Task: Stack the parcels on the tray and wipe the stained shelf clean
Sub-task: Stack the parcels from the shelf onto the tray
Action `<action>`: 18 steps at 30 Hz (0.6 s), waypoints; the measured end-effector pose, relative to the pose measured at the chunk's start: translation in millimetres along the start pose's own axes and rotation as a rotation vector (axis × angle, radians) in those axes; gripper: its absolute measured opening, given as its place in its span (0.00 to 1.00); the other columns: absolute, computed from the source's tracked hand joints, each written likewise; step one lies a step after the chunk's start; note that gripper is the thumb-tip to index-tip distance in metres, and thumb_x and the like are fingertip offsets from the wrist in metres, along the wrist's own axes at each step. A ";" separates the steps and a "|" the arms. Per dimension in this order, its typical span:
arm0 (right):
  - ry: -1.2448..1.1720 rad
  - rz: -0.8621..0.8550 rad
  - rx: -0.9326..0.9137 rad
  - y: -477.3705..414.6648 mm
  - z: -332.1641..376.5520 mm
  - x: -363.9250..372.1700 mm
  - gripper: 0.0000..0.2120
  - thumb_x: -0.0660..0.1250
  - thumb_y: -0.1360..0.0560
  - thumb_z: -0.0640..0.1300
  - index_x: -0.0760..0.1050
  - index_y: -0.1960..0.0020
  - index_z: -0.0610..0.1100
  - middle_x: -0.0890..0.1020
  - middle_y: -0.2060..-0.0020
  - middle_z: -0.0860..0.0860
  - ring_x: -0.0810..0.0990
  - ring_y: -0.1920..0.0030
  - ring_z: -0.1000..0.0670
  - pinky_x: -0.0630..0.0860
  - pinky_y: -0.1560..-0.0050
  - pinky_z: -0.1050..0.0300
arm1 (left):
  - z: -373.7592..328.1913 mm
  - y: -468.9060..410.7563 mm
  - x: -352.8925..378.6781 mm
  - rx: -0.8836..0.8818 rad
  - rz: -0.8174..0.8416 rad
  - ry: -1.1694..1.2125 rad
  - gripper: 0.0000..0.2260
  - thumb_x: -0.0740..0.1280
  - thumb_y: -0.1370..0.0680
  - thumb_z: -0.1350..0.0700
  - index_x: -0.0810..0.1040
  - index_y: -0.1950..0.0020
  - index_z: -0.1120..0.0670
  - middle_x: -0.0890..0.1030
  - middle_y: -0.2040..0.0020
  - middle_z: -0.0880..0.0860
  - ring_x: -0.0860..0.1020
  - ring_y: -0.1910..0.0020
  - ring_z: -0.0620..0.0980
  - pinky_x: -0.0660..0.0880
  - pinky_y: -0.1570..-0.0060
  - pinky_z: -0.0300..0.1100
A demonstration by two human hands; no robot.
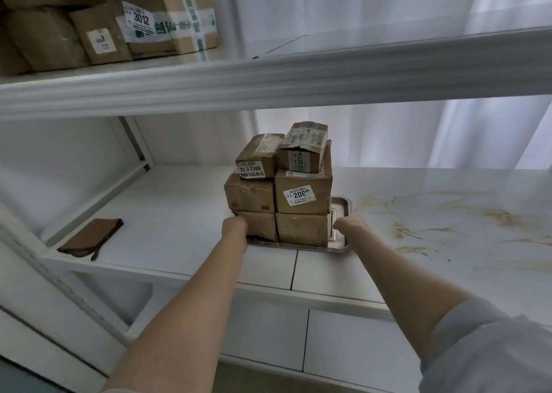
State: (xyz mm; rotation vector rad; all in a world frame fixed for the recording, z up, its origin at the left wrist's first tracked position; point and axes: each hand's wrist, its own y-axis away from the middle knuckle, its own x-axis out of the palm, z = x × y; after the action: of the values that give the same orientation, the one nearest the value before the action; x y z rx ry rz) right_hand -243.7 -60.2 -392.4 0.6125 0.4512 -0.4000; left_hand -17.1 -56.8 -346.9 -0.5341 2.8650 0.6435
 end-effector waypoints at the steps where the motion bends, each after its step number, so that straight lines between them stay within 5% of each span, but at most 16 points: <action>1: -0.003 -0.002 0.009 -4.9 -1.4 2.3 0.12 0.66 0.29 0.41 0.74 0.48 0.37 0.78 0.46 0.38 0.76 0.44 0.39 0.73 0.39 0.46 | 1.5 0.0 2.1 -0.034 0.023 -0.002 0.18 0.54 0.18 0.61 0.65 0.29 0.63 0.68 0.29 0.61 0.69 0.31 0.60 0.68 0.35 0.49; 8: -0.072 -0.052 -0.019 10.4 8.8 3.1 0.05 0.64 0.26 0.37 0.72 0.57 0.35 0.75 0.59 0.40 0.76 0.54 0.44 0.72 0.57 0.56 | -0.8 -6.8 6.7 -0.123 0.030 0.058 0.18 0.51 0.18 0.63 0.63 0.28 0.62 0.67 0.29 0.59 0.66 0.31 0.57 0.65 0.33 0.47; 15: -0.109 -0.020 -0.087 5.6 17.0 15.9 0.07 0.65 0.26 0.39 0.73 0.50 0.35 0.75 0.59 0.41 0.77 0.53 0.42 0.75 0.49 0.50 | 2.7 -24.0 1.3 -0.074 0.027 0.068 0.18 0.54 0.18 0.61 0.65 0.30 0.64 0.69 0.30 0.61 0.69 0.32 0.58 0.68 0.35 0.47; 18: -0.125 0.004 -0.118 4.6 20.1 22.0 0.07 0.65 0.26 0.38 0.74 0.50 0.36 0.75 0.60 0.42 0.75 0.56 0.43 0.75 0.51 0.50 | 2.0 -32.1 -0.2 -0.067 -0.003 0.080 0.17 0.53 0.18 0.61 0.67 0.31 0.62 0.75 0.44 0.60 0.73 0.50 0.56 0.71 0.42 0.46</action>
State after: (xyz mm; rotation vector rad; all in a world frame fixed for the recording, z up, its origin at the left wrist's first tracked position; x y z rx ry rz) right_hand -217.5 -74.2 -387.0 0.4708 0.3516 -0.4026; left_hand -4.7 -83.0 -361.0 -0.5867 2.9251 0.7366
